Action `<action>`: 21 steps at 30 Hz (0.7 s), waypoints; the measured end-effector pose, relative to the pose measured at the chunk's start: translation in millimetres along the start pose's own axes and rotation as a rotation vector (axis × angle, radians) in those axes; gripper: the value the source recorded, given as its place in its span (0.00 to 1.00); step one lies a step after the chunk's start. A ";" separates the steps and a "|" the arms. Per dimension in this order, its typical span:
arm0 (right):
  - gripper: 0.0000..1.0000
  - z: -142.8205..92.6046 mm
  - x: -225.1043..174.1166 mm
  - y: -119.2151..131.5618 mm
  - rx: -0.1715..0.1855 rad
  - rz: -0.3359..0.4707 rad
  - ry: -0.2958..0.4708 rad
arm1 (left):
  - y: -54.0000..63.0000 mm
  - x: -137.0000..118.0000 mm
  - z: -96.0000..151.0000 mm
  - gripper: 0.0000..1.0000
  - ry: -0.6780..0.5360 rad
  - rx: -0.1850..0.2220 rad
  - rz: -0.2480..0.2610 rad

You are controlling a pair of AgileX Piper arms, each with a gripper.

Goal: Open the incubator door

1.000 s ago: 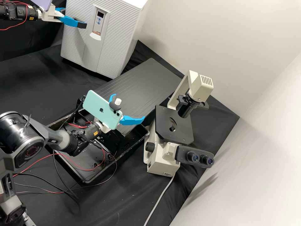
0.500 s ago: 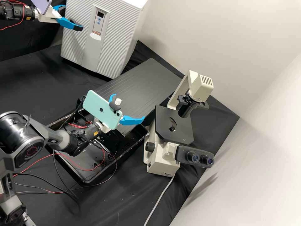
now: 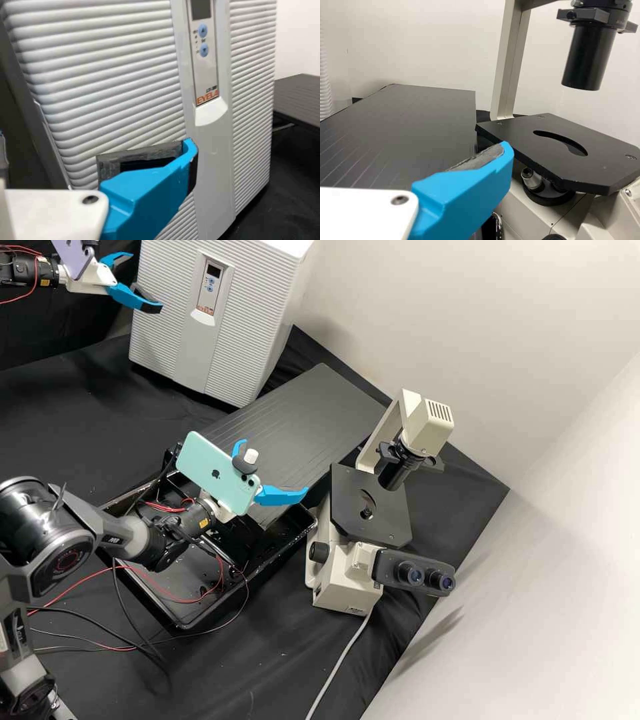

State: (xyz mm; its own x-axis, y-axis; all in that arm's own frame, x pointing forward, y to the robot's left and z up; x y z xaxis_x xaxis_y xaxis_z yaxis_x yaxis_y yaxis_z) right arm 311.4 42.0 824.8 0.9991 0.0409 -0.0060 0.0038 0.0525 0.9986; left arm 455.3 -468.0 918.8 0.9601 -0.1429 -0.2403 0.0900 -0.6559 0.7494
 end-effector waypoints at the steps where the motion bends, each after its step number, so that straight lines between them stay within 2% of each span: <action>1: 1.00 0.0 0.0 0.0 0.000 0.000 0.000 | 0.5 -1.3 -0.9 1.00 -0.013 0.002 0.013; 3: 1.00 0.0 0.0 0.0 0.000 0.000 0.000 | 3.1 -5.3 -4.0 1.00 -0.046 0.016 0.051; 6: 1.00 0.0 0.0 0.0 0.000 0.000 0.000 | 8.1 -11.0 -8.2 1.00 -0.092 0.060 0.104; 9: 1.00 0.0 0.0 0.0 0.000 0.000 0.000 | 12.8 -18.1 -14.8 1.00 -0.126 0.063 0.153; 12: 1.00 0.0 0.0 0.0 0.000 0.000 0.000 | 14.8 -23.1 -20.7 1.00 -0.133 0.059 0.178; 17: 1.00 0.0 0.0 0.0 0.000 0.000 0.000 | 8.7 -25.3 -21.0 1.00 -0.173 0.082 0.209; 21: 1.00 0.0 0.0 0.0 0.000 0.000 0.000 | 2.1 -25.8 -16.0 1.00 -0.218 0.071 0.221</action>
State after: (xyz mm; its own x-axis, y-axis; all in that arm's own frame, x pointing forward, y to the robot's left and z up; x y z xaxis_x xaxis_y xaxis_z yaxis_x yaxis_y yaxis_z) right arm 311.4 42.0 824.8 0.9991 0.0409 -0.0060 0.0038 0.0525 0.9986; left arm 434.9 -453.8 936.4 0.8745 -0.4380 -0.2084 -0.1407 -0.6403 0.7551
